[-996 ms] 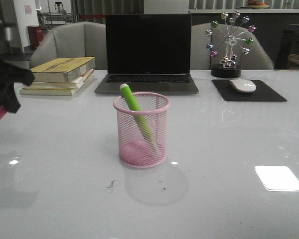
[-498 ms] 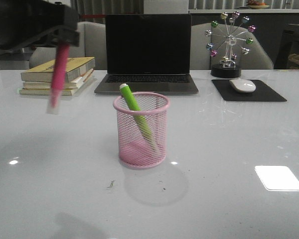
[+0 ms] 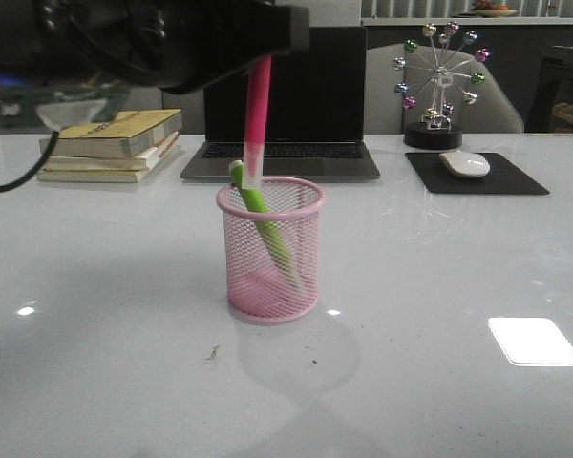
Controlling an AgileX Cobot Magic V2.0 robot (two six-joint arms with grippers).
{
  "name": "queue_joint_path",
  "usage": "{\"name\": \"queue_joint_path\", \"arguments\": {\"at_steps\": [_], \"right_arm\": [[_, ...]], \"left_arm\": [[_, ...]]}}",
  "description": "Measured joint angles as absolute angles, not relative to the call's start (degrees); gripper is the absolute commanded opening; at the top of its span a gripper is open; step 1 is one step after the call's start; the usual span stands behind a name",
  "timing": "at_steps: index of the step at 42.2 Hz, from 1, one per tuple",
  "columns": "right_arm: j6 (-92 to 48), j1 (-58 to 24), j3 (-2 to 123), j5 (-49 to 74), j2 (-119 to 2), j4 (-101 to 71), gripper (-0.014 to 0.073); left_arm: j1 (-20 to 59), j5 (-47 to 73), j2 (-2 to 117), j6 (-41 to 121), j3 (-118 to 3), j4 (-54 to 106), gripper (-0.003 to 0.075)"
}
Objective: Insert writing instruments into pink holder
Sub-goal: 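Lift the pink highlighter and carry it above the pink holder, then lower the pink highlighter into the holder and open the left gripper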
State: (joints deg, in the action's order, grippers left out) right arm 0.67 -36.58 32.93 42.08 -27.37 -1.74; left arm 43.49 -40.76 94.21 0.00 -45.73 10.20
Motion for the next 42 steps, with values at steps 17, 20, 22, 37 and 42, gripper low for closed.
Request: {"name": "queue_joint_path", "arguments": {"at_steps": [17,20,22,37,42], "right_arm": [[0.7,-36.6,32.9,42.1,-27.4,-1.7,0.0489],[0.7,-36.6,32.9,42.1,-27.4,-1.7,0.0489],[0.7,-36.6,32.9,42.1,-27.4,-1.7,0.0489],[0.7,-36.6,32.9,42.1,-27.4,-1.7,0.0489],[0.7,-36.6,32.9,42.1,-27.4,-1.7,0.0489]], "left_arm": [[43.6,-41.2,104.5,0.0,-49.6,9.9,0.0293],[43.6,-41.2,104.6,0.0,-49.6,9.2,0.0386],[43.6,-41.2,104.6,0.0,-49.6,8.4,0.0424],[43.6,-23.1,93.3,1.1,-51.2,4.1,0.0424],[43.6,-7.9,85.6,1.8,-53.1,0.8,0.0424]]}}
